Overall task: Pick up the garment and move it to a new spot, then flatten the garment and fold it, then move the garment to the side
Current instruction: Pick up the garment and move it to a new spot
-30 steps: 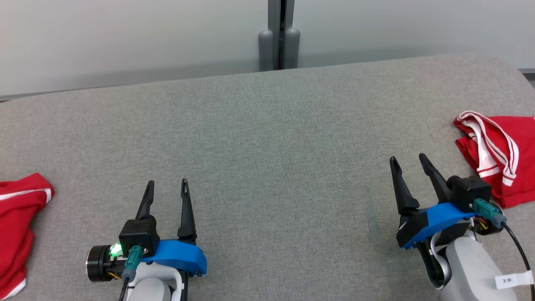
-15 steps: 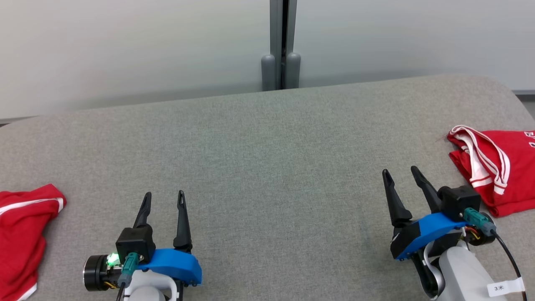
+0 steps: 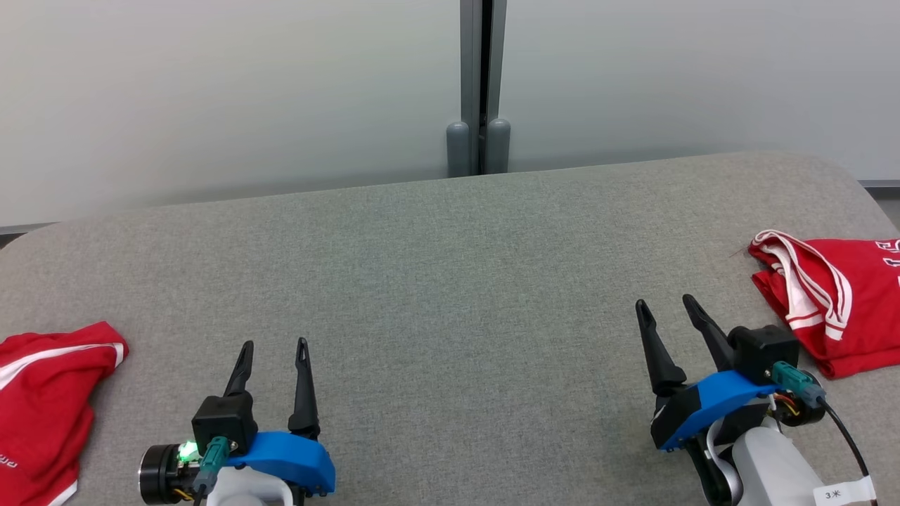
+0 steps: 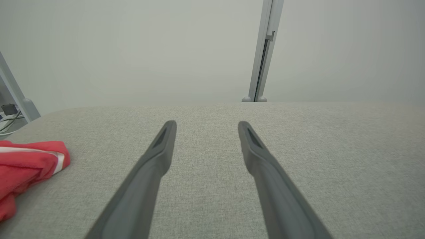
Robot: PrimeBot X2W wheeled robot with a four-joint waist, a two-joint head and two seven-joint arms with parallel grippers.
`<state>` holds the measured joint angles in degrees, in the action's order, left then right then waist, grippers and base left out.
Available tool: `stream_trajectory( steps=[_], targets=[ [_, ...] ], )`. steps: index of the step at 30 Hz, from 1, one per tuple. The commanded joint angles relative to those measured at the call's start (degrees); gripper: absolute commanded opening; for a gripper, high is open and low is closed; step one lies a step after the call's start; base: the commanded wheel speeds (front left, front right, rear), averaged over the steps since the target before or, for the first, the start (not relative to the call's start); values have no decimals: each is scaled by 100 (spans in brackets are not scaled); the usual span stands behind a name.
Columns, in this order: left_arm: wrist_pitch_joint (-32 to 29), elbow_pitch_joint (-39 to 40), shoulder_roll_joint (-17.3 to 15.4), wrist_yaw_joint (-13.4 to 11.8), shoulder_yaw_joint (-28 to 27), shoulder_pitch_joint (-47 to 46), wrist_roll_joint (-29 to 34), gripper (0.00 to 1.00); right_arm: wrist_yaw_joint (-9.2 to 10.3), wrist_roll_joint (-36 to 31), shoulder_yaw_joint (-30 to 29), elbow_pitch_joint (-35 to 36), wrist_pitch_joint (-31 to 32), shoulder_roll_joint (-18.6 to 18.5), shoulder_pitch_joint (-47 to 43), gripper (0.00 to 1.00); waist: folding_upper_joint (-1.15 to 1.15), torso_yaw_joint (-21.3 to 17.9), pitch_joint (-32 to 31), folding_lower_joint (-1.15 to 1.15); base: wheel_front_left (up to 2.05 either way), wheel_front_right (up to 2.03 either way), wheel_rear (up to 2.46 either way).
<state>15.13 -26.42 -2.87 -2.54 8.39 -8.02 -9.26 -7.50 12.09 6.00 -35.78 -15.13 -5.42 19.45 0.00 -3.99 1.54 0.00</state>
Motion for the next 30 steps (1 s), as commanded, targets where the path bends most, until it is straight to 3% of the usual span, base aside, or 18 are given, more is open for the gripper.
stream_trajectory(
  steps=[1,18,22,30],
  targets=[
    [0,-9,-2,3,-11,32,-3,100,1,5,6,12,0,17,-87,100,0,-1,-6,0,0,0,0],
    [0,-60,-2,-32,15,31,-104,100,1,-30,43,15,0,-24,-37,100,0,101,-4,0,0,0,0],
    [0,-73,-4,-84,27,-10,-112,100,2,11,93,28,0,-44,-80,100,0,349,50,0,0,0,0],
    [0,-27,-3,-199,-80,32,-123,100,2,82,207,102,0,-110,-60,100,0,1205,237,0,0,0,0]
  ],
)
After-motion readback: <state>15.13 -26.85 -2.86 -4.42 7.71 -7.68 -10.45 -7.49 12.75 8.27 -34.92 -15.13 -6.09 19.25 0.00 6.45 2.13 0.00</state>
